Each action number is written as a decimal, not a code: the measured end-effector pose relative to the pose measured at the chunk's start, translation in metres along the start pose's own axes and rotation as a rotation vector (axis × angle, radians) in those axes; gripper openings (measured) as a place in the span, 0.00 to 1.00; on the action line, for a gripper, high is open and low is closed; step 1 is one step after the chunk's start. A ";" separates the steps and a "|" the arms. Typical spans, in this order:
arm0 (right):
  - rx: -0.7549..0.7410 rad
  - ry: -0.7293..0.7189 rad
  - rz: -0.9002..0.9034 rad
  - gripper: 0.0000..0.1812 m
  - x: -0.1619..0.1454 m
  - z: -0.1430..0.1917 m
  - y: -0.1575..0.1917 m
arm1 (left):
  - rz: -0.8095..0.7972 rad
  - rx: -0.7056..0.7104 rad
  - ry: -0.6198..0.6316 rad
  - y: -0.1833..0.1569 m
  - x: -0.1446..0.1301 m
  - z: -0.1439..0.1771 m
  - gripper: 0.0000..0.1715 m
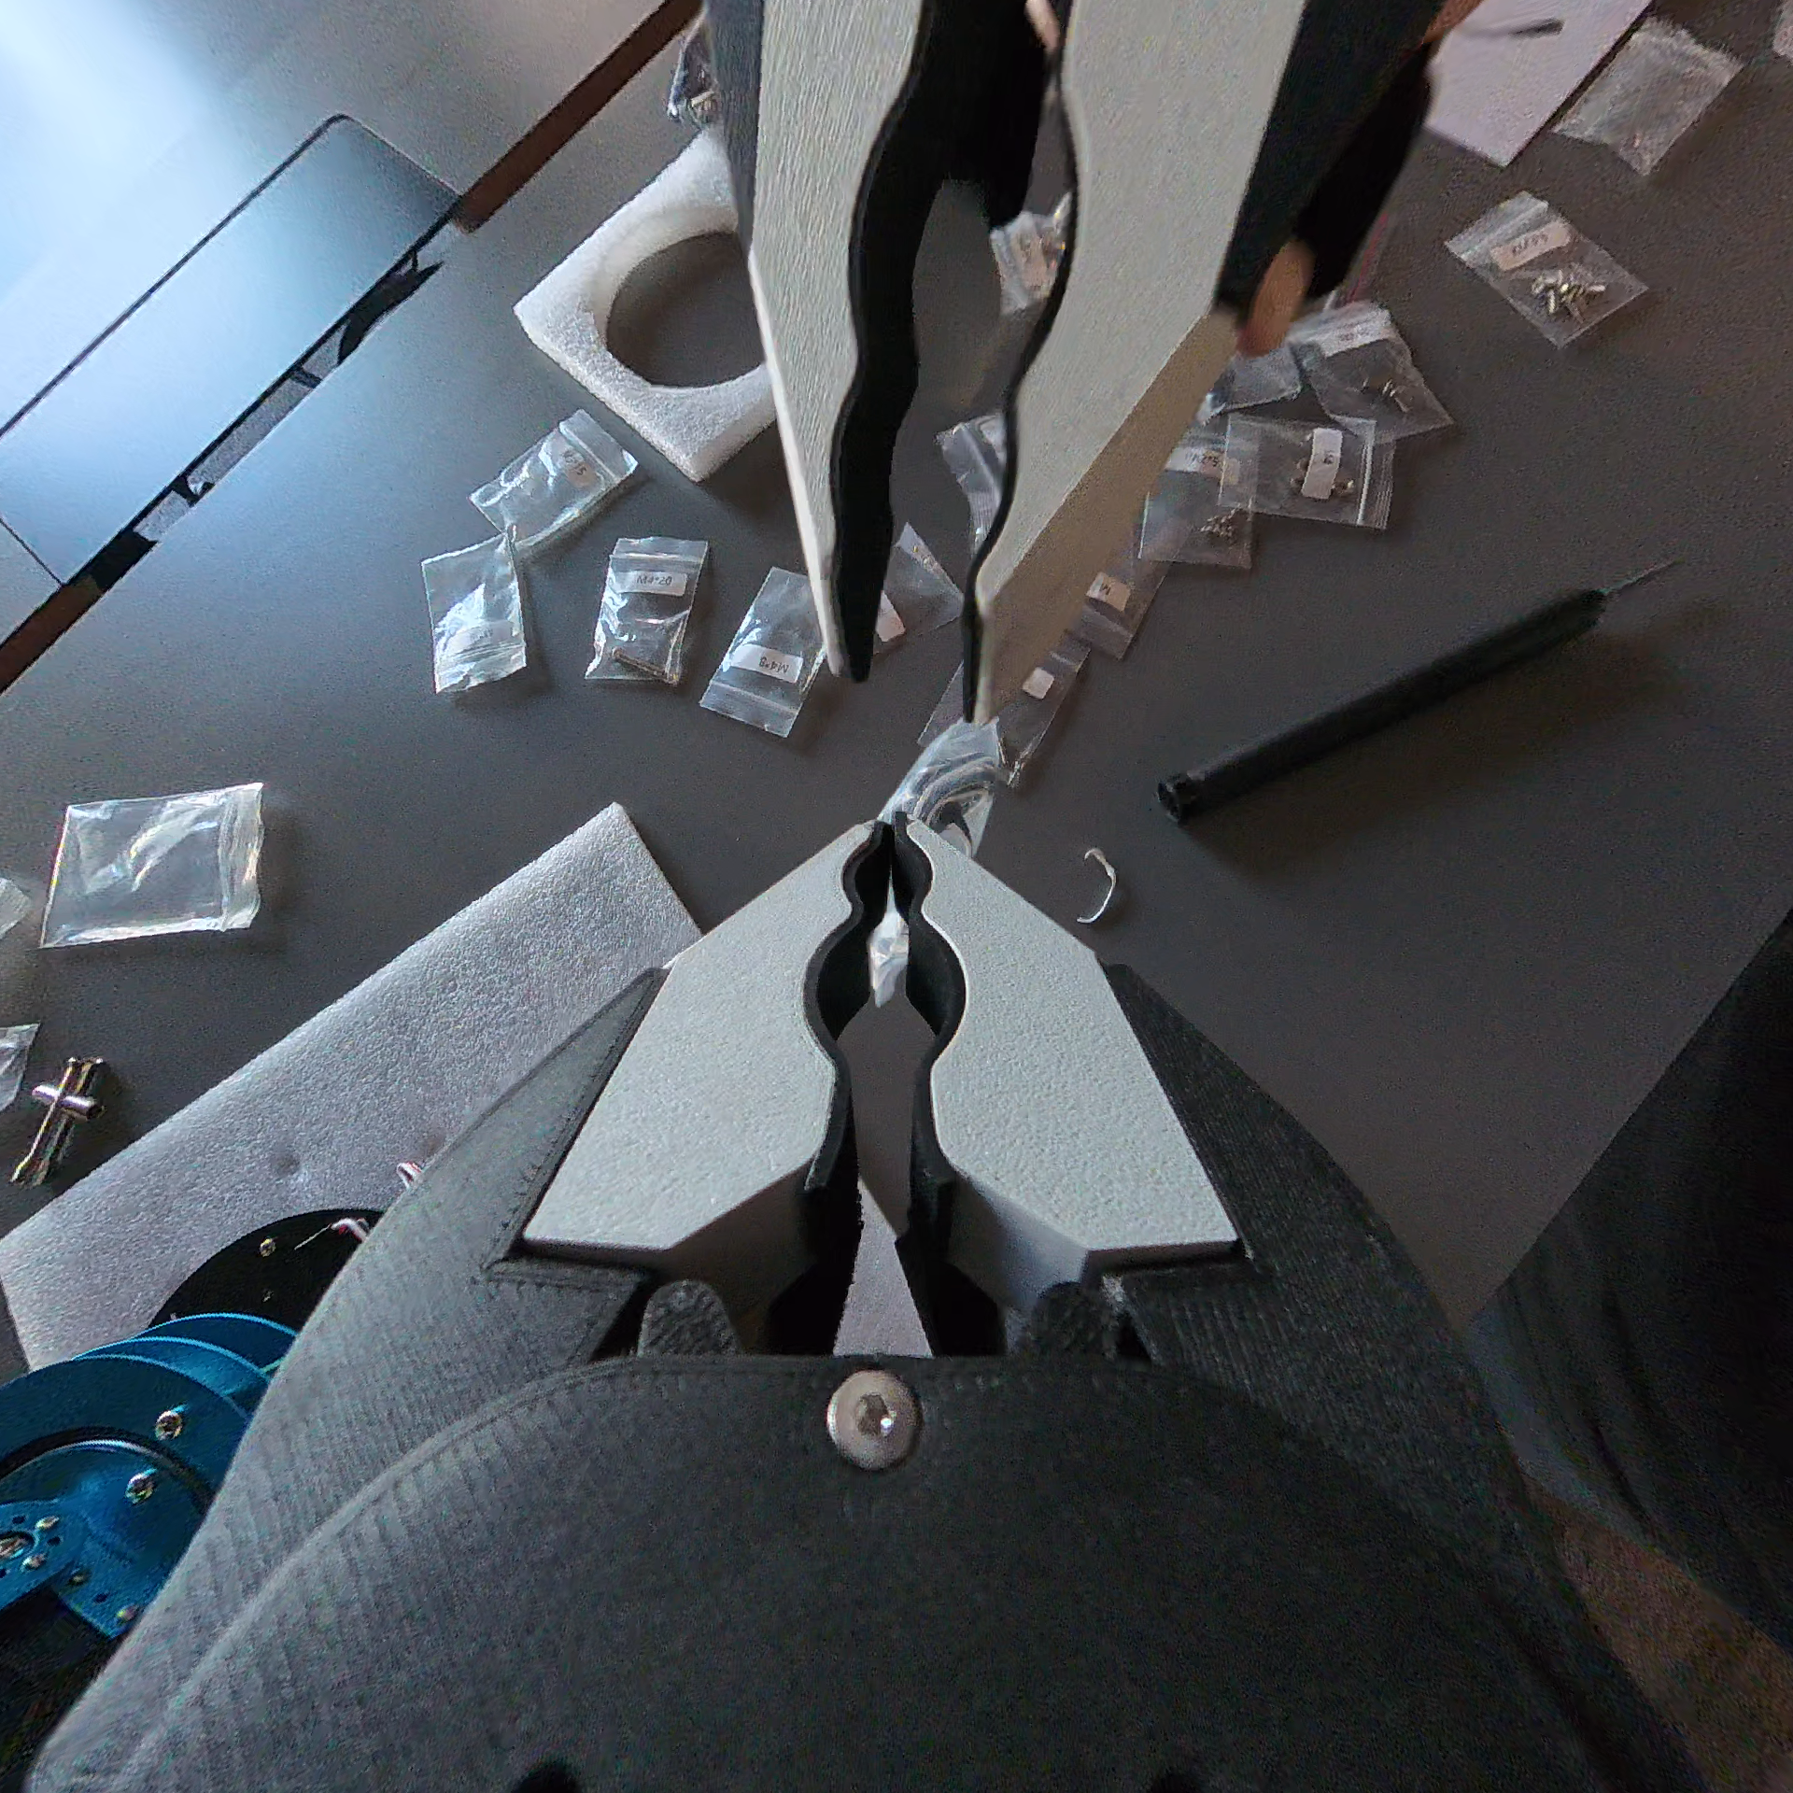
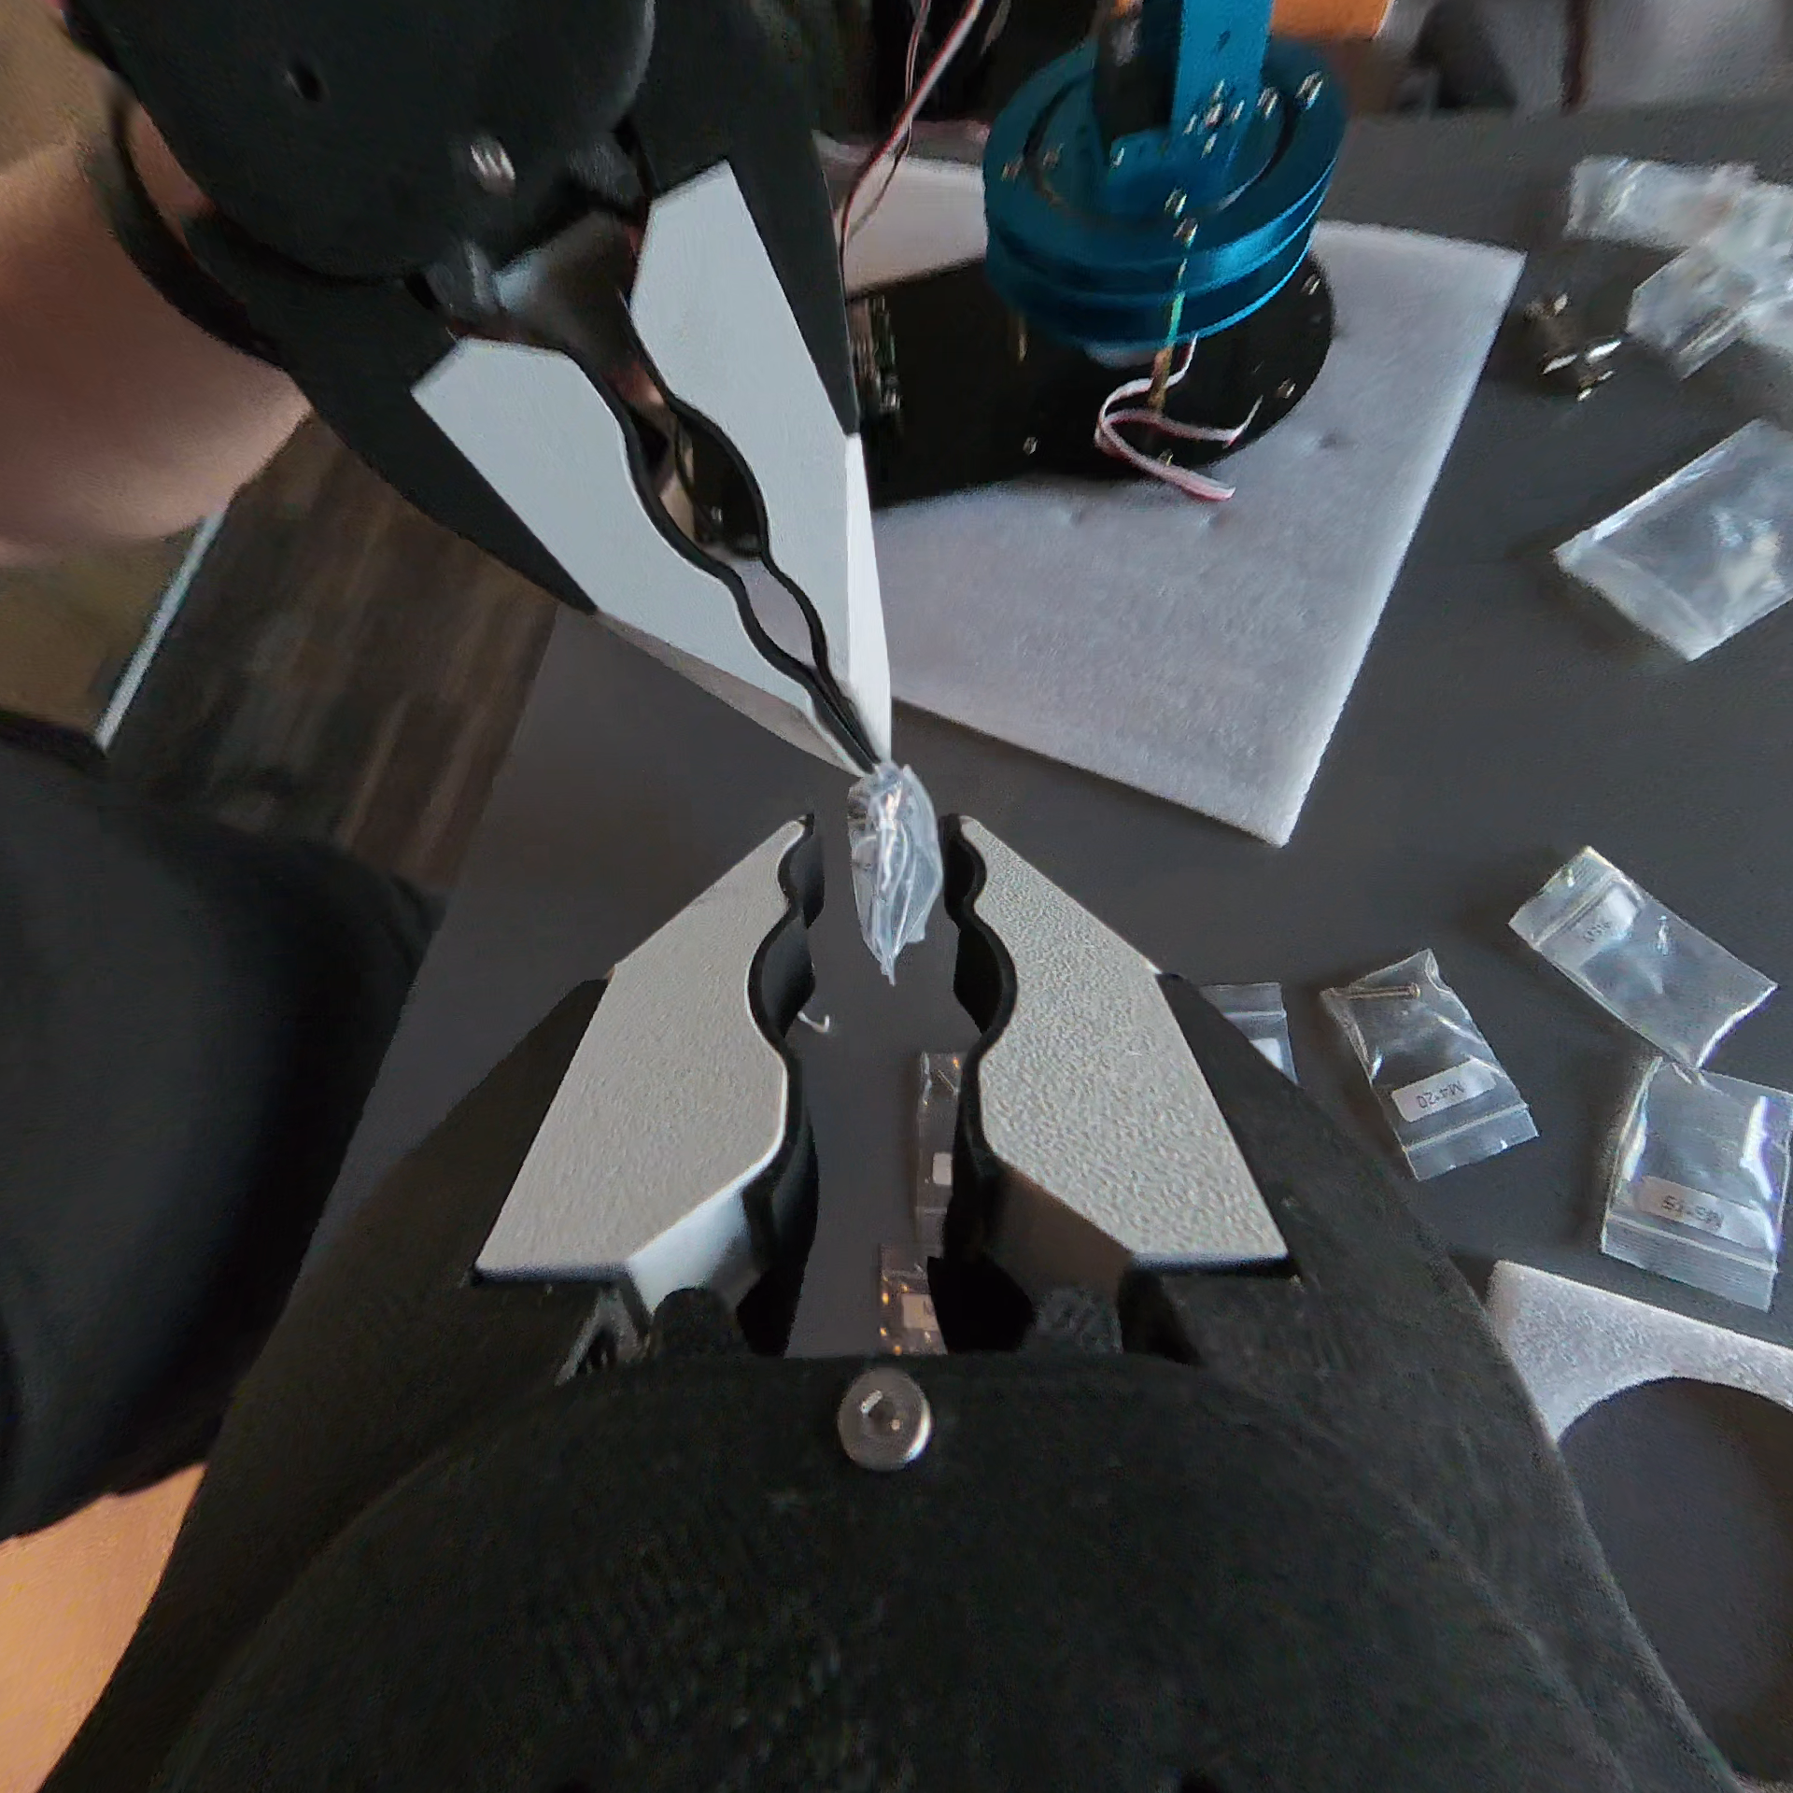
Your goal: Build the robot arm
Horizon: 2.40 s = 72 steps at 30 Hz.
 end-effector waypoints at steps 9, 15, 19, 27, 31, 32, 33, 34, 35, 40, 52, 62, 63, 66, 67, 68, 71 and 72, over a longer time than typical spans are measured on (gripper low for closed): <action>0.116 0.002 0.017 0.10 0.000 -0.009 0.004 | -0.010 -0.018 -0.028 -0.003 0.008 -0.001 0.00; 0.077 0.098 0.029 0.02 -0.014 -0.017 0.001 | -0.009 -0.021 -0.036 -0.001 0.009 0.001 0.00; 0.062 0.092 0.021 0.05 -0.011 -0.019 0.003 | -0.001 -0.021 -0.047 0.000 0.008 0.003 0.00; 0.038 0.071 0.003 0.00 -0.003 -0.022 0.003 | 0.001 -0.009 -0.056 0.001 0.005 0.009 0.00; -0.020 0.083 0.009 0.00 0.004 -0.020 0.002 | 0.019 -0.003 -0.071 0.005 0.005 0.014 0.00; -0.031 0.082 0.023 0.00 0.006 -0.020 0.001 | 0.022 -0.002 -0.081 0.005 0.006 0.015 0.00; -0.034 0.088 0.029 0.00 0.007 -0.021 0.000 | 0.026 0.002 -0.085 0.006 0.006 0.016 0.00; -0.029 0.102 0.018 0.00 0.008 -0.021 0.001 | 0.032 0.010 -0.090 0.007 0.006 0.017 0.00; -0.023 0.116 0.003 0.00 0.010 -0.022 0.001 | 0.042 0.026 -0.103 0.009 0.007 0.018 0.00; -0.074 0.109 -0.015 0.00 0.024 -0.015 -0.007 | 0.165 0.109 -0.276 0.017 0.012 0.047 0.20; -0.077 0.165 -0.096 0.00 -0.005 -0.029 -0.026 | 0.388 0.095 -0.289 -0.017 -0.068 0.055 0.16; -0.048 0.149 -0.127 0.00 -0.019 -0.031 -0.018 | 0.561 -0.006 -0.347 -0.041 -0.087 0.019 0.18; -0.012 0.078 -0.165 0.00 -0.012 -0.033 -0.013 | 0.574 0.005 -0.324 -0.040 -0.092 0.014 0.26; 0.000 0.148 -0.144 0.00 -0.026 -0.040 -0.004 | 0.582 0.039 -0.331 -0.037 -0.094 0.009 0.31; 0.019 0.102 -0.167 0.00 -0.018 -0.040 0.001 | 0.579 0.050 -0.342 -0.036 -0.091 0.010 0.32; 0.030 0.077 -0.172 0.00 -0.013 -0.041 0.006 | 0.569 0.063 -0.352 -0.035 -0.088 0.011 0.34; 0.030 0.082 -0.184 0.00 -0.008 -0.046 0.018 | 0.497 0.153 -0.372 -0.029 -0.079 0.011 0.42; 0.025 0.087 -0.200 0.00 -0.008 -0.047 0.020 | 0.471 0.197 -0.372 -0.026 -0.077 0.011 0.46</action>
Point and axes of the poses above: each gripper's, where its closed fingertips meet, z back along the fingers, x out of its top, y = z × x across the jaws, the point moved 2 cm from there along z, back along the fingers, and after that the axes turned 7 degrees about -y, right-handed, at the moved point
